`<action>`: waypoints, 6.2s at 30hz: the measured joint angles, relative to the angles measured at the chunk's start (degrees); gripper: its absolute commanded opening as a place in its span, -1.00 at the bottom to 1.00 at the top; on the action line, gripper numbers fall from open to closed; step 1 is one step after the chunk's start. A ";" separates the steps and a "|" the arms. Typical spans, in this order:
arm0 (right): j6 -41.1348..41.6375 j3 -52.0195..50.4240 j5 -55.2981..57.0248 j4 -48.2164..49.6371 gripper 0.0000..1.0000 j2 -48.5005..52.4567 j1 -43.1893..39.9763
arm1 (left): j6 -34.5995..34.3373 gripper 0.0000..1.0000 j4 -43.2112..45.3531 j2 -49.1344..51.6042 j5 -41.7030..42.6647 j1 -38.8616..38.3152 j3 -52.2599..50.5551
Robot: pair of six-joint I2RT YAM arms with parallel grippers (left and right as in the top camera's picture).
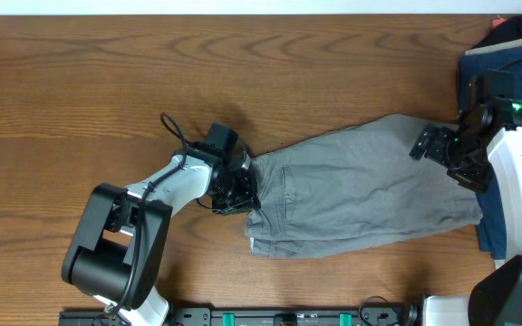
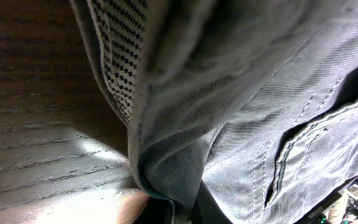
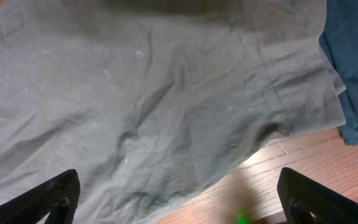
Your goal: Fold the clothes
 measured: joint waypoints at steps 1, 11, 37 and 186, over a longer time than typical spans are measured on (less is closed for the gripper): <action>-0.02 0.00 -0.04 0.02 0.99 0.00 0.00 | 0.00 -0.88 -0.02 0.00 0.00 0.00 0.00; 0.00 0.00 -0.13 0.02 0.98 0.00 0.00 | -0.24 -0.88 -14.21 -0.09 -4.57 4.63 1.64; 0.00 -0.02 -0.13 0.00 0.99 0.00 0.00 | 6.10 -0.88 -63.19 -19.10 -35.89 14.03 43.74; 0.00 -0.02 -0.15 0.15 0.98 0.00 0.00 | -8.85 -0.21 -26.69 13.79 -34.69 -19.91 52.72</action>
